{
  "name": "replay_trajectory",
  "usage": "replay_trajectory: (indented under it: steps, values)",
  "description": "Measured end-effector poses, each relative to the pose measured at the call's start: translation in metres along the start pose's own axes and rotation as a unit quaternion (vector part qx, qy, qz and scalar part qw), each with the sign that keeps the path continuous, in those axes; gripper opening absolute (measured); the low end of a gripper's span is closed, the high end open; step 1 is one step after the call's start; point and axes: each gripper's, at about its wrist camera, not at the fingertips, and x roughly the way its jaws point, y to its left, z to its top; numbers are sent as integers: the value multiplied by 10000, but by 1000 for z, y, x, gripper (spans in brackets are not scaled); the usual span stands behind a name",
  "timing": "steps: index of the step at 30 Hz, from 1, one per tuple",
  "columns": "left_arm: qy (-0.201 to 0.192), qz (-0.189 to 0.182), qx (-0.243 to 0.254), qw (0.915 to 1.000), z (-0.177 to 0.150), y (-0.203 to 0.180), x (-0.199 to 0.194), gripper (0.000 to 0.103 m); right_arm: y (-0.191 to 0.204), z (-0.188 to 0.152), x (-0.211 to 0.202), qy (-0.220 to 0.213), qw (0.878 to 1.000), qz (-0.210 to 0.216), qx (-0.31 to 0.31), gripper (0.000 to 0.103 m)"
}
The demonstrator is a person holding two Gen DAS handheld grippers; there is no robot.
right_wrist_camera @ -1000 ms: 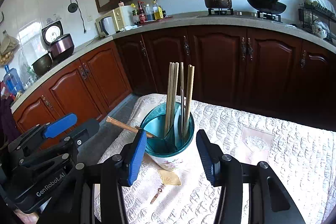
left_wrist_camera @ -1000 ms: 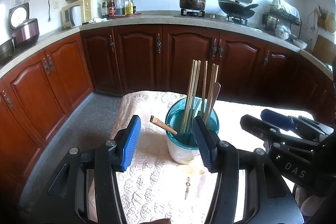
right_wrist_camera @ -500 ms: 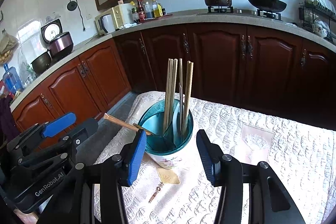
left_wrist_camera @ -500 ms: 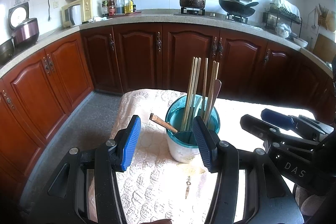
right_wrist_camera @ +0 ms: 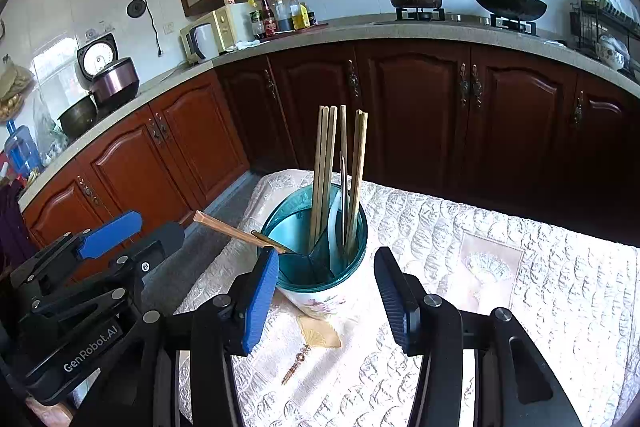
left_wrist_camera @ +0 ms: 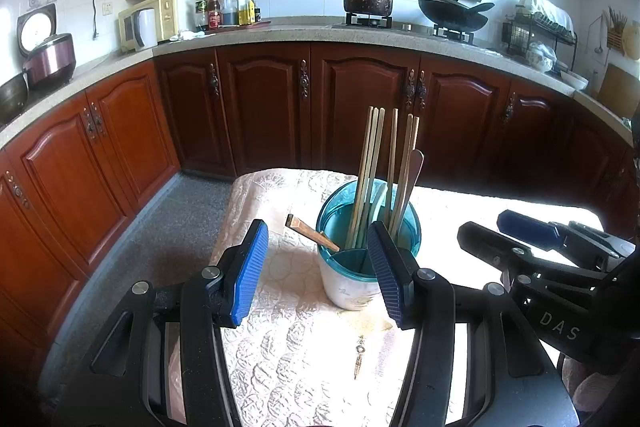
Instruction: Organize utensils
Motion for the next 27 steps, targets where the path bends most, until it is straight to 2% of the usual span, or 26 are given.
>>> replay_trajectory:
  steps: [27]
  values:
    - [-17,-36,32,10000,-5,-2,2,51,0,-5,3,87,10000,6,-11,48]
